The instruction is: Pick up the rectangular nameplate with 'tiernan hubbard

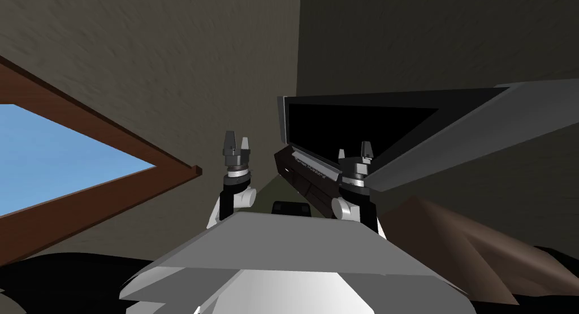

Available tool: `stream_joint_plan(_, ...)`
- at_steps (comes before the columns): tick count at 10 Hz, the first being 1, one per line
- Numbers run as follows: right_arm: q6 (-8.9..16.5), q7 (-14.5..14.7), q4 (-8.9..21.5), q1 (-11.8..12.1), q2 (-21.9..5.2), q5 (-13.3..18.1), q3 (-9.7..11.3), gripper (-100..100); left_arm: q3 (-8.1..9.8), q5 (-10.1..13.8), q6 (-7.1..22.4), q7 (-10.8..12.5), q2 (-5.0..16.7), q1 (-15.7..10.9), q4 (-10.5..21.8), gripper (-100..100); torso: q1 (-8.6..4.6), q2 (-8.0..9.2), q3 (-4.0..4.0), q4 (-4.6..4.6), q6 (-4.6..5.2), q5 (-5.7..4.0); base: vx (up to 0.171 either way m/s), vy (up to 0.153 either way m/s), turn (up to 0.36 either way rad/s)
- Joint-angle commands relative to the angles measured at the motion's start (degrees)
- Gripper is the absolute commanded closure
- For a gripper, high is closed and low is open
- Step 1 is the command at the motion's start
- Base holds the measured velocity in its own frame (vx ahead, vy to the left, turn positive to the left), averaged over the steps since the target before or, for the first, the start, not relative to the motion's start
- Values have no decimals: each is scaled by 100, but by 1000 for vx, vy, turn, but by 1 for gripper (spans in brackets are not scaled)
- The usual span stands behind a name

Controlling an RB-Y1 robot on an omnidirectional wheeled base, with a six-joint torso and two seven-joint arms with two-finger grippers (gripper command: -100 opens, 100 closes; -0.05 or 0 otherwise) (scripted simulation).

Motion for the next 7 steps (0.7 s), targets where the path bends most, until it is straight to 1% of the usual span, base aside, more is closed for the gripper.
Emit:
stream_joint_plan(1,3,14,54,13,-213,40,-4,-100,0,0,0,0,0,0,0,0,0,0,0,0,0,0,9,4,55)
stream_joint_plan(4,15,67,263,61,-692,199,-24,-100,0,0,0,0,0,0,0,0,2,-9,-5,-2,-1,0,25,12,111)
stream_joint_plan(7,31,152,595,133,-1122,458,-66,-100,0,0,0,0,0,0,0,0,3,-19,-11,-4,-2,1,49,15,163)
